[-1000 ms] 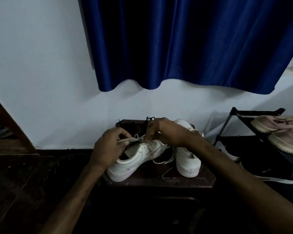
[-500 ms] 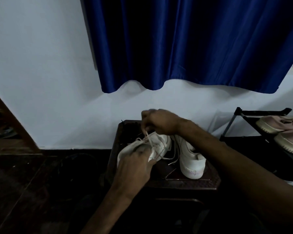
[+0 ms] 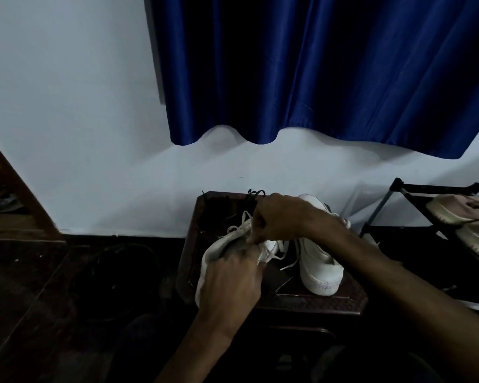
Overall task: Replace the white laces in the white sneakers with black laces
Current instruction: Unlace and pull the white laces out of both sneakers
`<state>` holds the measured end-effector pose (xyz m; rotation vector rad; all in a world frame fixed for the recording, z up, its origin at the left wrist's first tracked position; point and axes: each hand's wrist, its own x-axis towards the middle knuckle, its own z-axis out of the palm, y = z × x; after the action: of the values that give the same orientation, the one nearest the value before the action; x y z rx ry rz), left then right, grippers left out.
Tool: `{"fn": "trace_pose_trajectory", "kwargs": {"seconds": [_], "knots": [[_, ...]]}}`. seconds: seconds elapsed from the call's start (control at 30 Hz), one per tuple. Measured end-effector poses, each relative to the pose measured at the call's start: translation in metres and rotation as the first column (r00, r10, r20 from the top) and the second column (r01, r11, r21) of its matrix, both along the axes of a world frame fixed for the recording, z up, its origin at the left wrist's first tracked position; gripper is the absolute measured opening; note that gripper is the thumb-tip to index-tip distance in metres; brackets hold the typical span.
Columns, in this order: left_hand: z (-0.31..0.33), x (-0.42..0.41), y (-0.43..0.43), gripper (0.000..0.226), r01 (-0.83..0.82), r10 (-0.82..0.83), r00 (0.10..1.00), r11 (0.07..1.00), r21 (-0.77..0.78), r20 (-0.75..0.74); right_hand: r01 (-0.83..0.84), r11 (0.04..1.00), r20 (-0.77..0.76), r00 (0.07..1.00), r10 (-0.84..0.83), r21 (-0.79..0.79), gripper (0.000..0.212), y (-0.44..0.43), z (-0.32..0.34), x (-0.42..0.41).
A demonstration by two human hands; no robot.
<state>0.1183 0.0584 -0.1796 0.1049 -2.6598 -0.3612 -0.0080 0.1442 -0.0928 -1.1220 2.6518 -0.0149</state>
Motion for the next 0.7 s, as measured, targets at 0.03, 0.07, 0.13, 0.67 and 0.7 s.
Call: {"fn": "trace_pose_trajectory", "kwargs": {"seconds": [0.03,0.07,0.13,0.67,0.7], "knots": [[0.001,0.001,-0.001,0.034,0.002,-0.002,1.000,1.000,0.002,-0.017,0.003,1.000,-0.022,1.000,-0.003,0.022,0.027,-0.003,0.000,0.000],[0.001,0.001,-0.002,0.033,0.009,-0.009,1.000,1.000,0.007,-0.027,0.015,1.000,-0.054,0.998,-0.013,0.027,0.024,-0.007,0.001,0.001],[-0.001,0.000,-0.004,0.029,0.027,-0.026,0.999,0.999,0.018,-0.036,0.066,0.997,-0.055,0.996,-0.068,-0.045,0.022,-0.016,0.006,-0.006],[0.003,0.000,-0.003,0.026,0.000,0.001,0.997,1.000,0.010,-0.077,0.213,0.948,-0.001,0.976,-0.220,-0.236,0.019,-0.041,0.014,-0.018],[0.004,0.001,-0.002,0.025,-0.004,0.003,0.997,1.000,-0.014,-0.083,0.282,0.888,0.052,0.958,-0.283,-0.362,0.020,-0.044,0.013,-0.026]]}}
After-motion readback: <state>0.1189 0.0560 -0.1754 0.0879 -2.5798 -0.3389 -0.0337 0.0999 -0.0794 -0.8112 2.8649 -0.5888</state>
